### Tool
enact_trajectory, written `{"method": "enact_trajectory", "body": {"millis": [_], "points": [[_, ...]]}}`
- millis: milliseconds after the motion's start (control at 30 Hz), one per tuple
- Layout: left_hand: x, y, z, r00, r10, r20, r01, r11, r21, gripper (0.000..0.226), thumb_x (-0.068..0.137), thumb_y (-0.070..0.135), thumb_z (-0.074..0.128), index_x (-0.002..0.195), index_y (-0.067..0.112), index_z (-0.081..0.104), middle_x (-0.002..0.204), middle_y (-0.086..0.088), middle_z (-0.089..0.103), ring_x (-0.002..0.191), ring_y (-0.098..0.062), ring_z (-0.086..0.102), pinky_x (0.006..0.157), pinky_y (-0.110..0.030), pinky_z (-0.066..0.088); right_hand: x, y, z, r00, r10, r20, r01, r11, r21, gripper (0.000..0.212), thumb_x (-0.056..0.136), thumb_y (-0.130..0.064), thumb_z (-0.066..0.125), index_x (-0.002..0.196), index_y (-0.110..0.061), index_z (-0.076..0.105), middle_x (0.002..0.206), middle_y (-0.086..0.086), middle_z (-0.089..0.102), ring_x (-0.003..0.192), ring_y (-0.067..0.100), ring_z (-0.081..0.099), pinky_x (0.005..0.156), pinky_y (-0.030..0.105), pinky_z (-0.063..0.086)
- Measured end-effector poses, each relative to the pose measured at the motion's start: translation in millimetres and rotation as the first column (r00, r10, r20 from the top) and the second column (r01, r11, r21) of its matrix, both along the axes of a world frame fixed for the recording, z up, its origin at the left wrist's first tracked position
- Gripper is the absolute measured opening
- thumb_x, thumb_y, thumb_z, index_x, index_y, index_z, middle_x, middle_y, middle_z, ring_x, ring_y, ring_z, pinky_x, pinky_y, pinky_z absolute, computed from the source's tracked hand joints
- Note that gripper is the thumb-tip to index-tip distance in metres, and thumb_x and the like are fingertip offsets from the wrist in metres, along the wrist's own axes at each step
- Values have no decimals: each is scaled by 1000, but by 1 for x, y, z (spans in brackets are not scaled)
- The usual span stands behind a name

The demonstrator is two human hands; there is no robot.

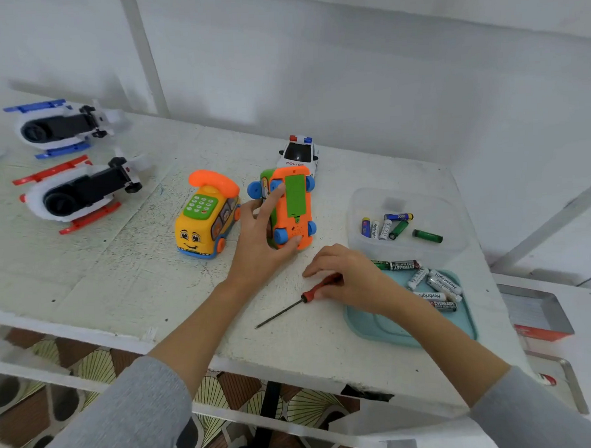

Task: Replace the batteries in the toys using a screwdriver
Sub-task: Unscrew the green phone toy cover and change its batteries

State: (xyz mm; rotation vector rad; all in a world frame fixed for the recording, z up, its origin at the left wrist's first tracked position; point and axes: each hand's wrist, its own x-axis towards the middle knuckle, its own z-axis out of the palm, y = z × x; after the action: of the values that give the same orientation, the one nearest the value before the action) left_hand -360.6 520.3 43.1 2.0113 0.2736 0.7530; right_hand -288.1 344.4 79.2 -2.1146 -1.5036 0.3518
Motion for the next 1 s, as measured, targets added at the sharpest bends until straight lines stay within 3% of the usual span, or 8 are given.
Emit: {"method": "enact_trajectory", "body": {"millis": [133,233,367,533,600,700,867,1000], "points": [[3,-3,14,999,25,37,-25,1000,13,80,77,32,71,142,47,27,127,-6,34,117,-5,46,93,-35,53,14,-4,28,992,-129,-6,126,965,231,24,80,-14,69,104,-14,67,96,-3,60,87,13,56,81,21,44],[7,0,40,990,83,116,-84,996,0,86,76,32,73,143,49,22,128,-2,39,113,-10,52,87,-34,55,28,6,60,972,-234,17,201,867,457,27,84,-19,62,110,-15,63,101,-2,57,84,10,57,75,21,47],[8,17,81,974,102,201,-83,992,-100,97,74,8,81,141,38,18,132,-2,44,104,2,59,74,-13,52,38,40,102,963,-269,-24,236,796,557,38,87,-21,62,124,-18,53,115,-5,41,94,4,52,77,13,46],[6,51,120,969,143,200,-123,987,-108,100,69,8,84,143,22,18,116,14,44,91,18,55,68,-6,47,38,105,138,973,-218,-73,219,786,579,50,87,-32,61,133,-28,42,130,4,30,118,17,43,94,32,46],[4,68,129,973,129,191,-119,991,-62,99,68,12,84,143,21,21,114,20,43,91,22,51,69,-4,46,34,133,147,975,-177,-136,223,776,591,50,88,-31,61,134,-28,41,128,3,29,114,4,42,94,20,44],[1,94,138,975,102,196,-97,995,-35,95,67,13,85,141,19,26,117,22,43,95,23,49,72,-4,44,25,177,156,963,-176,-203,265,748,609,46,87,-26,63,130,-22,47,123,5,33,99,-10,43,79,-2,37],[-8,146,140,980,37,195,-23,997,-74,87,66,1,85,131,19,31,121,20,40,97,23,48,69,-4,45,23,234,154,938,-194,-287,337,694,636,33,86,-20,63,118,-20,54,114,5,42,94,0,52,83,12,47],[-18,192,130,994,-9,113,26,988,-154,97,61,38,84,140,24,29,138,11,37,118,10,43,88,-12,46,28,267,144,896,-87,-436,370,691,621,27,87,-25,61,112,-30,54,121,10,45,100,13,59,82,31,55]]}}
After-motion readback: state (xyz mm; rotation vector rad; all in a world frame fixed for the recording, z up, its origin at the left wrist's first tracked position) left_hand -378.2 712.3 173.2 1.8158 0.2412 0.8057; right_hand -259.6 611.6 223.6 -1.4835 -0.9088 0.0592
